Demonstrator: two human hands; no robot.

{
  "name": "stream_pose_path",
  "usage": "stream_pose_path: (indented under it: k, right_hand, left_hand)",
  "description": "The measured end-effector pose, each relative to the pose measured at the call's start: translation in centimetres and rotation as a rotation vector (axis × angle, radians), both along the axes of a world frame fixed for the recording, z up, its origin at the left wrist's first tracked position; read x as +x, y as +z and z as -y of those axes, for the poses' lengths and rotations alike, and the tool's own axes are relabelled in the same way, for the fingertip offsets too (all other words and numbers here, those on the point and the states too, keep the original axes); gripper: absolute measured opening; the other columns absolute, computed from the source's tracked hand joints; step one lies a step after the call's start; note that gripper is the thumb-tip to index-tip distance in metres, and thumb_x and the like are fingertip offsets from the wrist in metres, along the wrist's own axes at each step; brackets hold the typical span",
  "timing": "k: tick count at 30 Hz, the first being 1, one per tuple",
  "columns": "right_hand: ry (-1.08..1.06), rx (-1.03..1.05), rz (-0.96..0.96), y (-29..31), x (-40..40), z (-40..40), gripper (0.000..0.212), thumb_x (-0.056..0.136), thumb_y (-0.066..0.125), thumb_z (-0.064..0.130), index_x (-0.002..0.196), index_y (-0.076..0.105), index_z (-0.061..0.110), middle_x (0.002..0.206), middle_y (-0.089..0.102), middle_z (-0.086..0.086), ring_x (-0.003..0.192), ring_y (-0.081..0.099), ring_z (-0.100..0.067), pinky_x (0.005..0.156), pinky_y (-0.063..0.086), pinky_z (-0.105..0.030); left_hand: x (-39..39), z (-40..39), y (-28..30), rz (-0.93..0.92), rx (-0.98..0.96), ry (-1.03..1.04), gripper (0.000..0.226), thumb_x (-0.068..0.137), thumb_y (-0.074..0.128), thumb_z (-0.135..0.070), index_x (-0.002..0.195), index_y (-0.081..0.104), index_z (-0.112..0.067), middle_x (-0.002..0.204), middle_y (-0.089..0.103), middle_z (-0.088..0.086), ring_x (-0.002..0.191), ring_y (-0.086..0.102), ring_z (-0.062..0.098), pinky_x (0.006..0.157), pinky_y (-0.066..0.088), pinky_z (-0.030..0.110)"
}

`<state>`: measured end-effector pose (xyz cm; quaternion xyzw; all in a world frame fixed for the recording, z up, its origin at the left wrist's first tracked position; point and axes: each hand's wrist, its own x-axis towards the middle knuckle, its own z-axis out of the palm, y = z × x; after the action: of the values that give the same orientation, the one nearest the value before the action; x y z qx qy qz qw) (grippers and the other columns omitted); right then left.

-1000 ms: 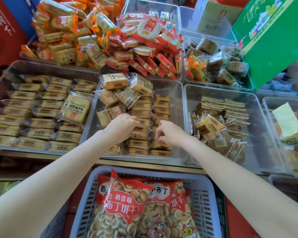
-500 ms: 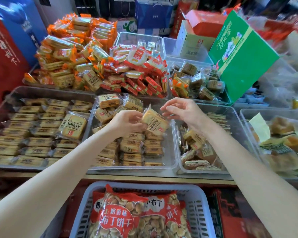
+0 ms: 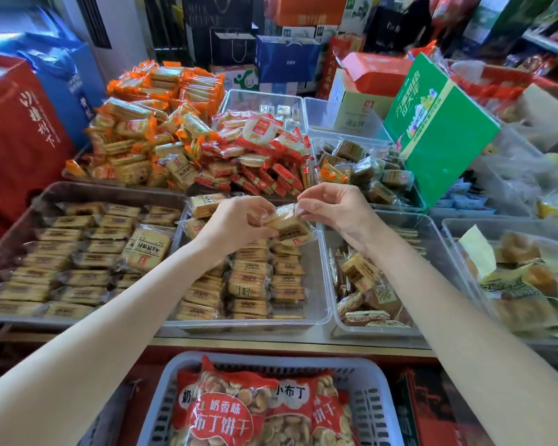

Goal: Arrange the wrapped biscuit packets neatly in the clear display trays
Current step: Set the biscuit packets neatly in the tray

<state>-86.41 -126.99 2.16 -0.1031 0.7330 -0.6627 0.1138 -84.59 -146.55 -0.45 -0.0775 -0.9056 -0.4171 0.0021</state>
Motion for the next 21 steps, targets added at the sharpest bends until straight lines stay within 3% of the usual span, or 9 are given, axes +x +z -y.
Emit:
stream_pose_path:
  k: [3, 5, 7, 10, 13, 15, 17, 21]
  right_hand:
    - [-0.045, 0.062, -0.029, 0.3, 0.2, 0.0, 0.014, 0.081, 0.067, -0.004, 0.081, 0.066, 0.010, 0.077, 0.068, -0.003, 0.072, 0.063, -0.011, 0.070, 0.053, -0.019]
    - [-0.131, 0.100, -0.040, 0.7, 0.3, -0.7, 0.013, 0.085, 0.065, 0.002, 0.083, 0.066, 0.014, 0.084, 0.067, -0.002, 0.080, 0.061, -0.012, 0.074, 0.053, -0.024]
    - [-0.110, 0.197, 0.011, 1.4, 1.0, -1.8, 0.005, 0.088, 0.064, 0.013, 0.090, 0.065, 0.018, 0.093, 0.064, -0.002, 0.089, 0.059, -0.013, 0.084, 0.050, -0.031]
    - [-0.037, 0.054, 0.111, 1.6, 3.1, -2.4, 0.010, 0.088, 0.061, 0.004, 0.093, 0.065, 0.011, 0.092, 0.067, -0.009, 0.082, 0.065, -0.017, 0.083, 0.055, -0.031]
    - [-0.096, -0.059, 0.074, 1.9, 5.0, -2.3, 0.012, 0.084, 0.061, -0.004, 0.088, 0.065, 0.007, 0.083, 0.072, -0.005, 0.075, 0.069, -0.014, 0.073, 0.058, -0.024]
    - [-0.046, -0.084, 0.149, 2.0, 6.4, -2.2, 0.020, 0.083, 0.062, -0.006, 0.099, 0.063, 0.006, 0.090, 0.070, -0.005, 0.081, 0.069, -0.015, 0.074, 0.058, -0.025]
    - [-0.031, 0.009, 0.177, 1.6, 7.8, -1.9, 0.025, 0.080, 0.064, -0.008, 0.101, 0.061, 0.004, 0.093, 0.068, -0.007, 0.082, 0.069, -0.015, 0.072, 0.057, -0.023]
    - [-0.205, 0.162, 0.127, 0.1, 9.9, -2.2, 0.010, 0.081, 0.069, 0.002, 0.090, 0.064, 0.000, 0.081, 0.069, -0.010, 0.072, 0.069, -0.018, 0.067, 0.057, -0.023]
  left_hand:
    - [-0.1, 0.0, 0.2, 0.017, 0.068, -0.001, 0.037, 0.072, 0.079, -0.018, 0.107, 0.067, -0.018, 0.097, 0.064, -0.007, 0.074, 0.061, 0.003, 0.066, 0.046, 0.012]
    - [0.4, 0.4, 0.5, 0.106, 0.260, 0.024, 0.031, 0.075, 0.077, -0.017, 0.105, 0.068, -0.016, 0.096, 0.069, -0.005, 0.080, 0.065, 0.008, 0.072, 0.050, 0.019]
    - [1.4, 0.6, 0.7, 0.219, 0.503, 0.036, 0.023, 0.081, 0.071, -0.012, 0.102, 0.067, -0.017, 0.090, 0.072, -0.004, 0.080, 0.068, 0.007, 0.068, 0.052, 0.016]
    - [3.0, 0.4, 1.2, 0.327, 0.757, -0.001, 0.014, 0.086, 0.063, -0.006, 0.097, 0.067, -0.015, 0.086, 0.074, -0.001, 0.081, 0.070, 0.008, 0.071, 0.055, 0.017]
    - [4.2, 0.2, 1.4, 0.380, 0.800, -0.035, 0.015, 0.086, 0.062, -0.008, 0.100, 0.067, -0.010, 0.097, 0.072, 0.008, 0.088, 0.070, 0.015, 0.082, 0.056, 0.023]
    - [5.0, 0.0, 1.4, 0.406, 0.843, 0.007, 0.016, 0.087, 0.060, -0.008, 0.102, 0.067, -0.006, 0.095, 0.072, 0.008, 0.083, 0.070, 0.012, 0.078, 0.056, 0.019]
    - [5.9, -0.4, 1.4, 0.431, 0.902, 0.029, 0.020, 0.088, 0.060, -0.009, 0.106, 0.065, -0.004, 0.091, 0.073, 0.004, 0.080, 0.070, 0.008, 0.072, 0.055, 0.015]
    - [7.1, -1.8, 1.4, 0.470, 0.894, -0.003, 0.023, 0.090, 0.058, -0.008, 0.112, 0.063, -0.001, 0.095, 0.071, 0.005, 0.076, 0.070, 0.006, 0.065, 0.052, 0.011]
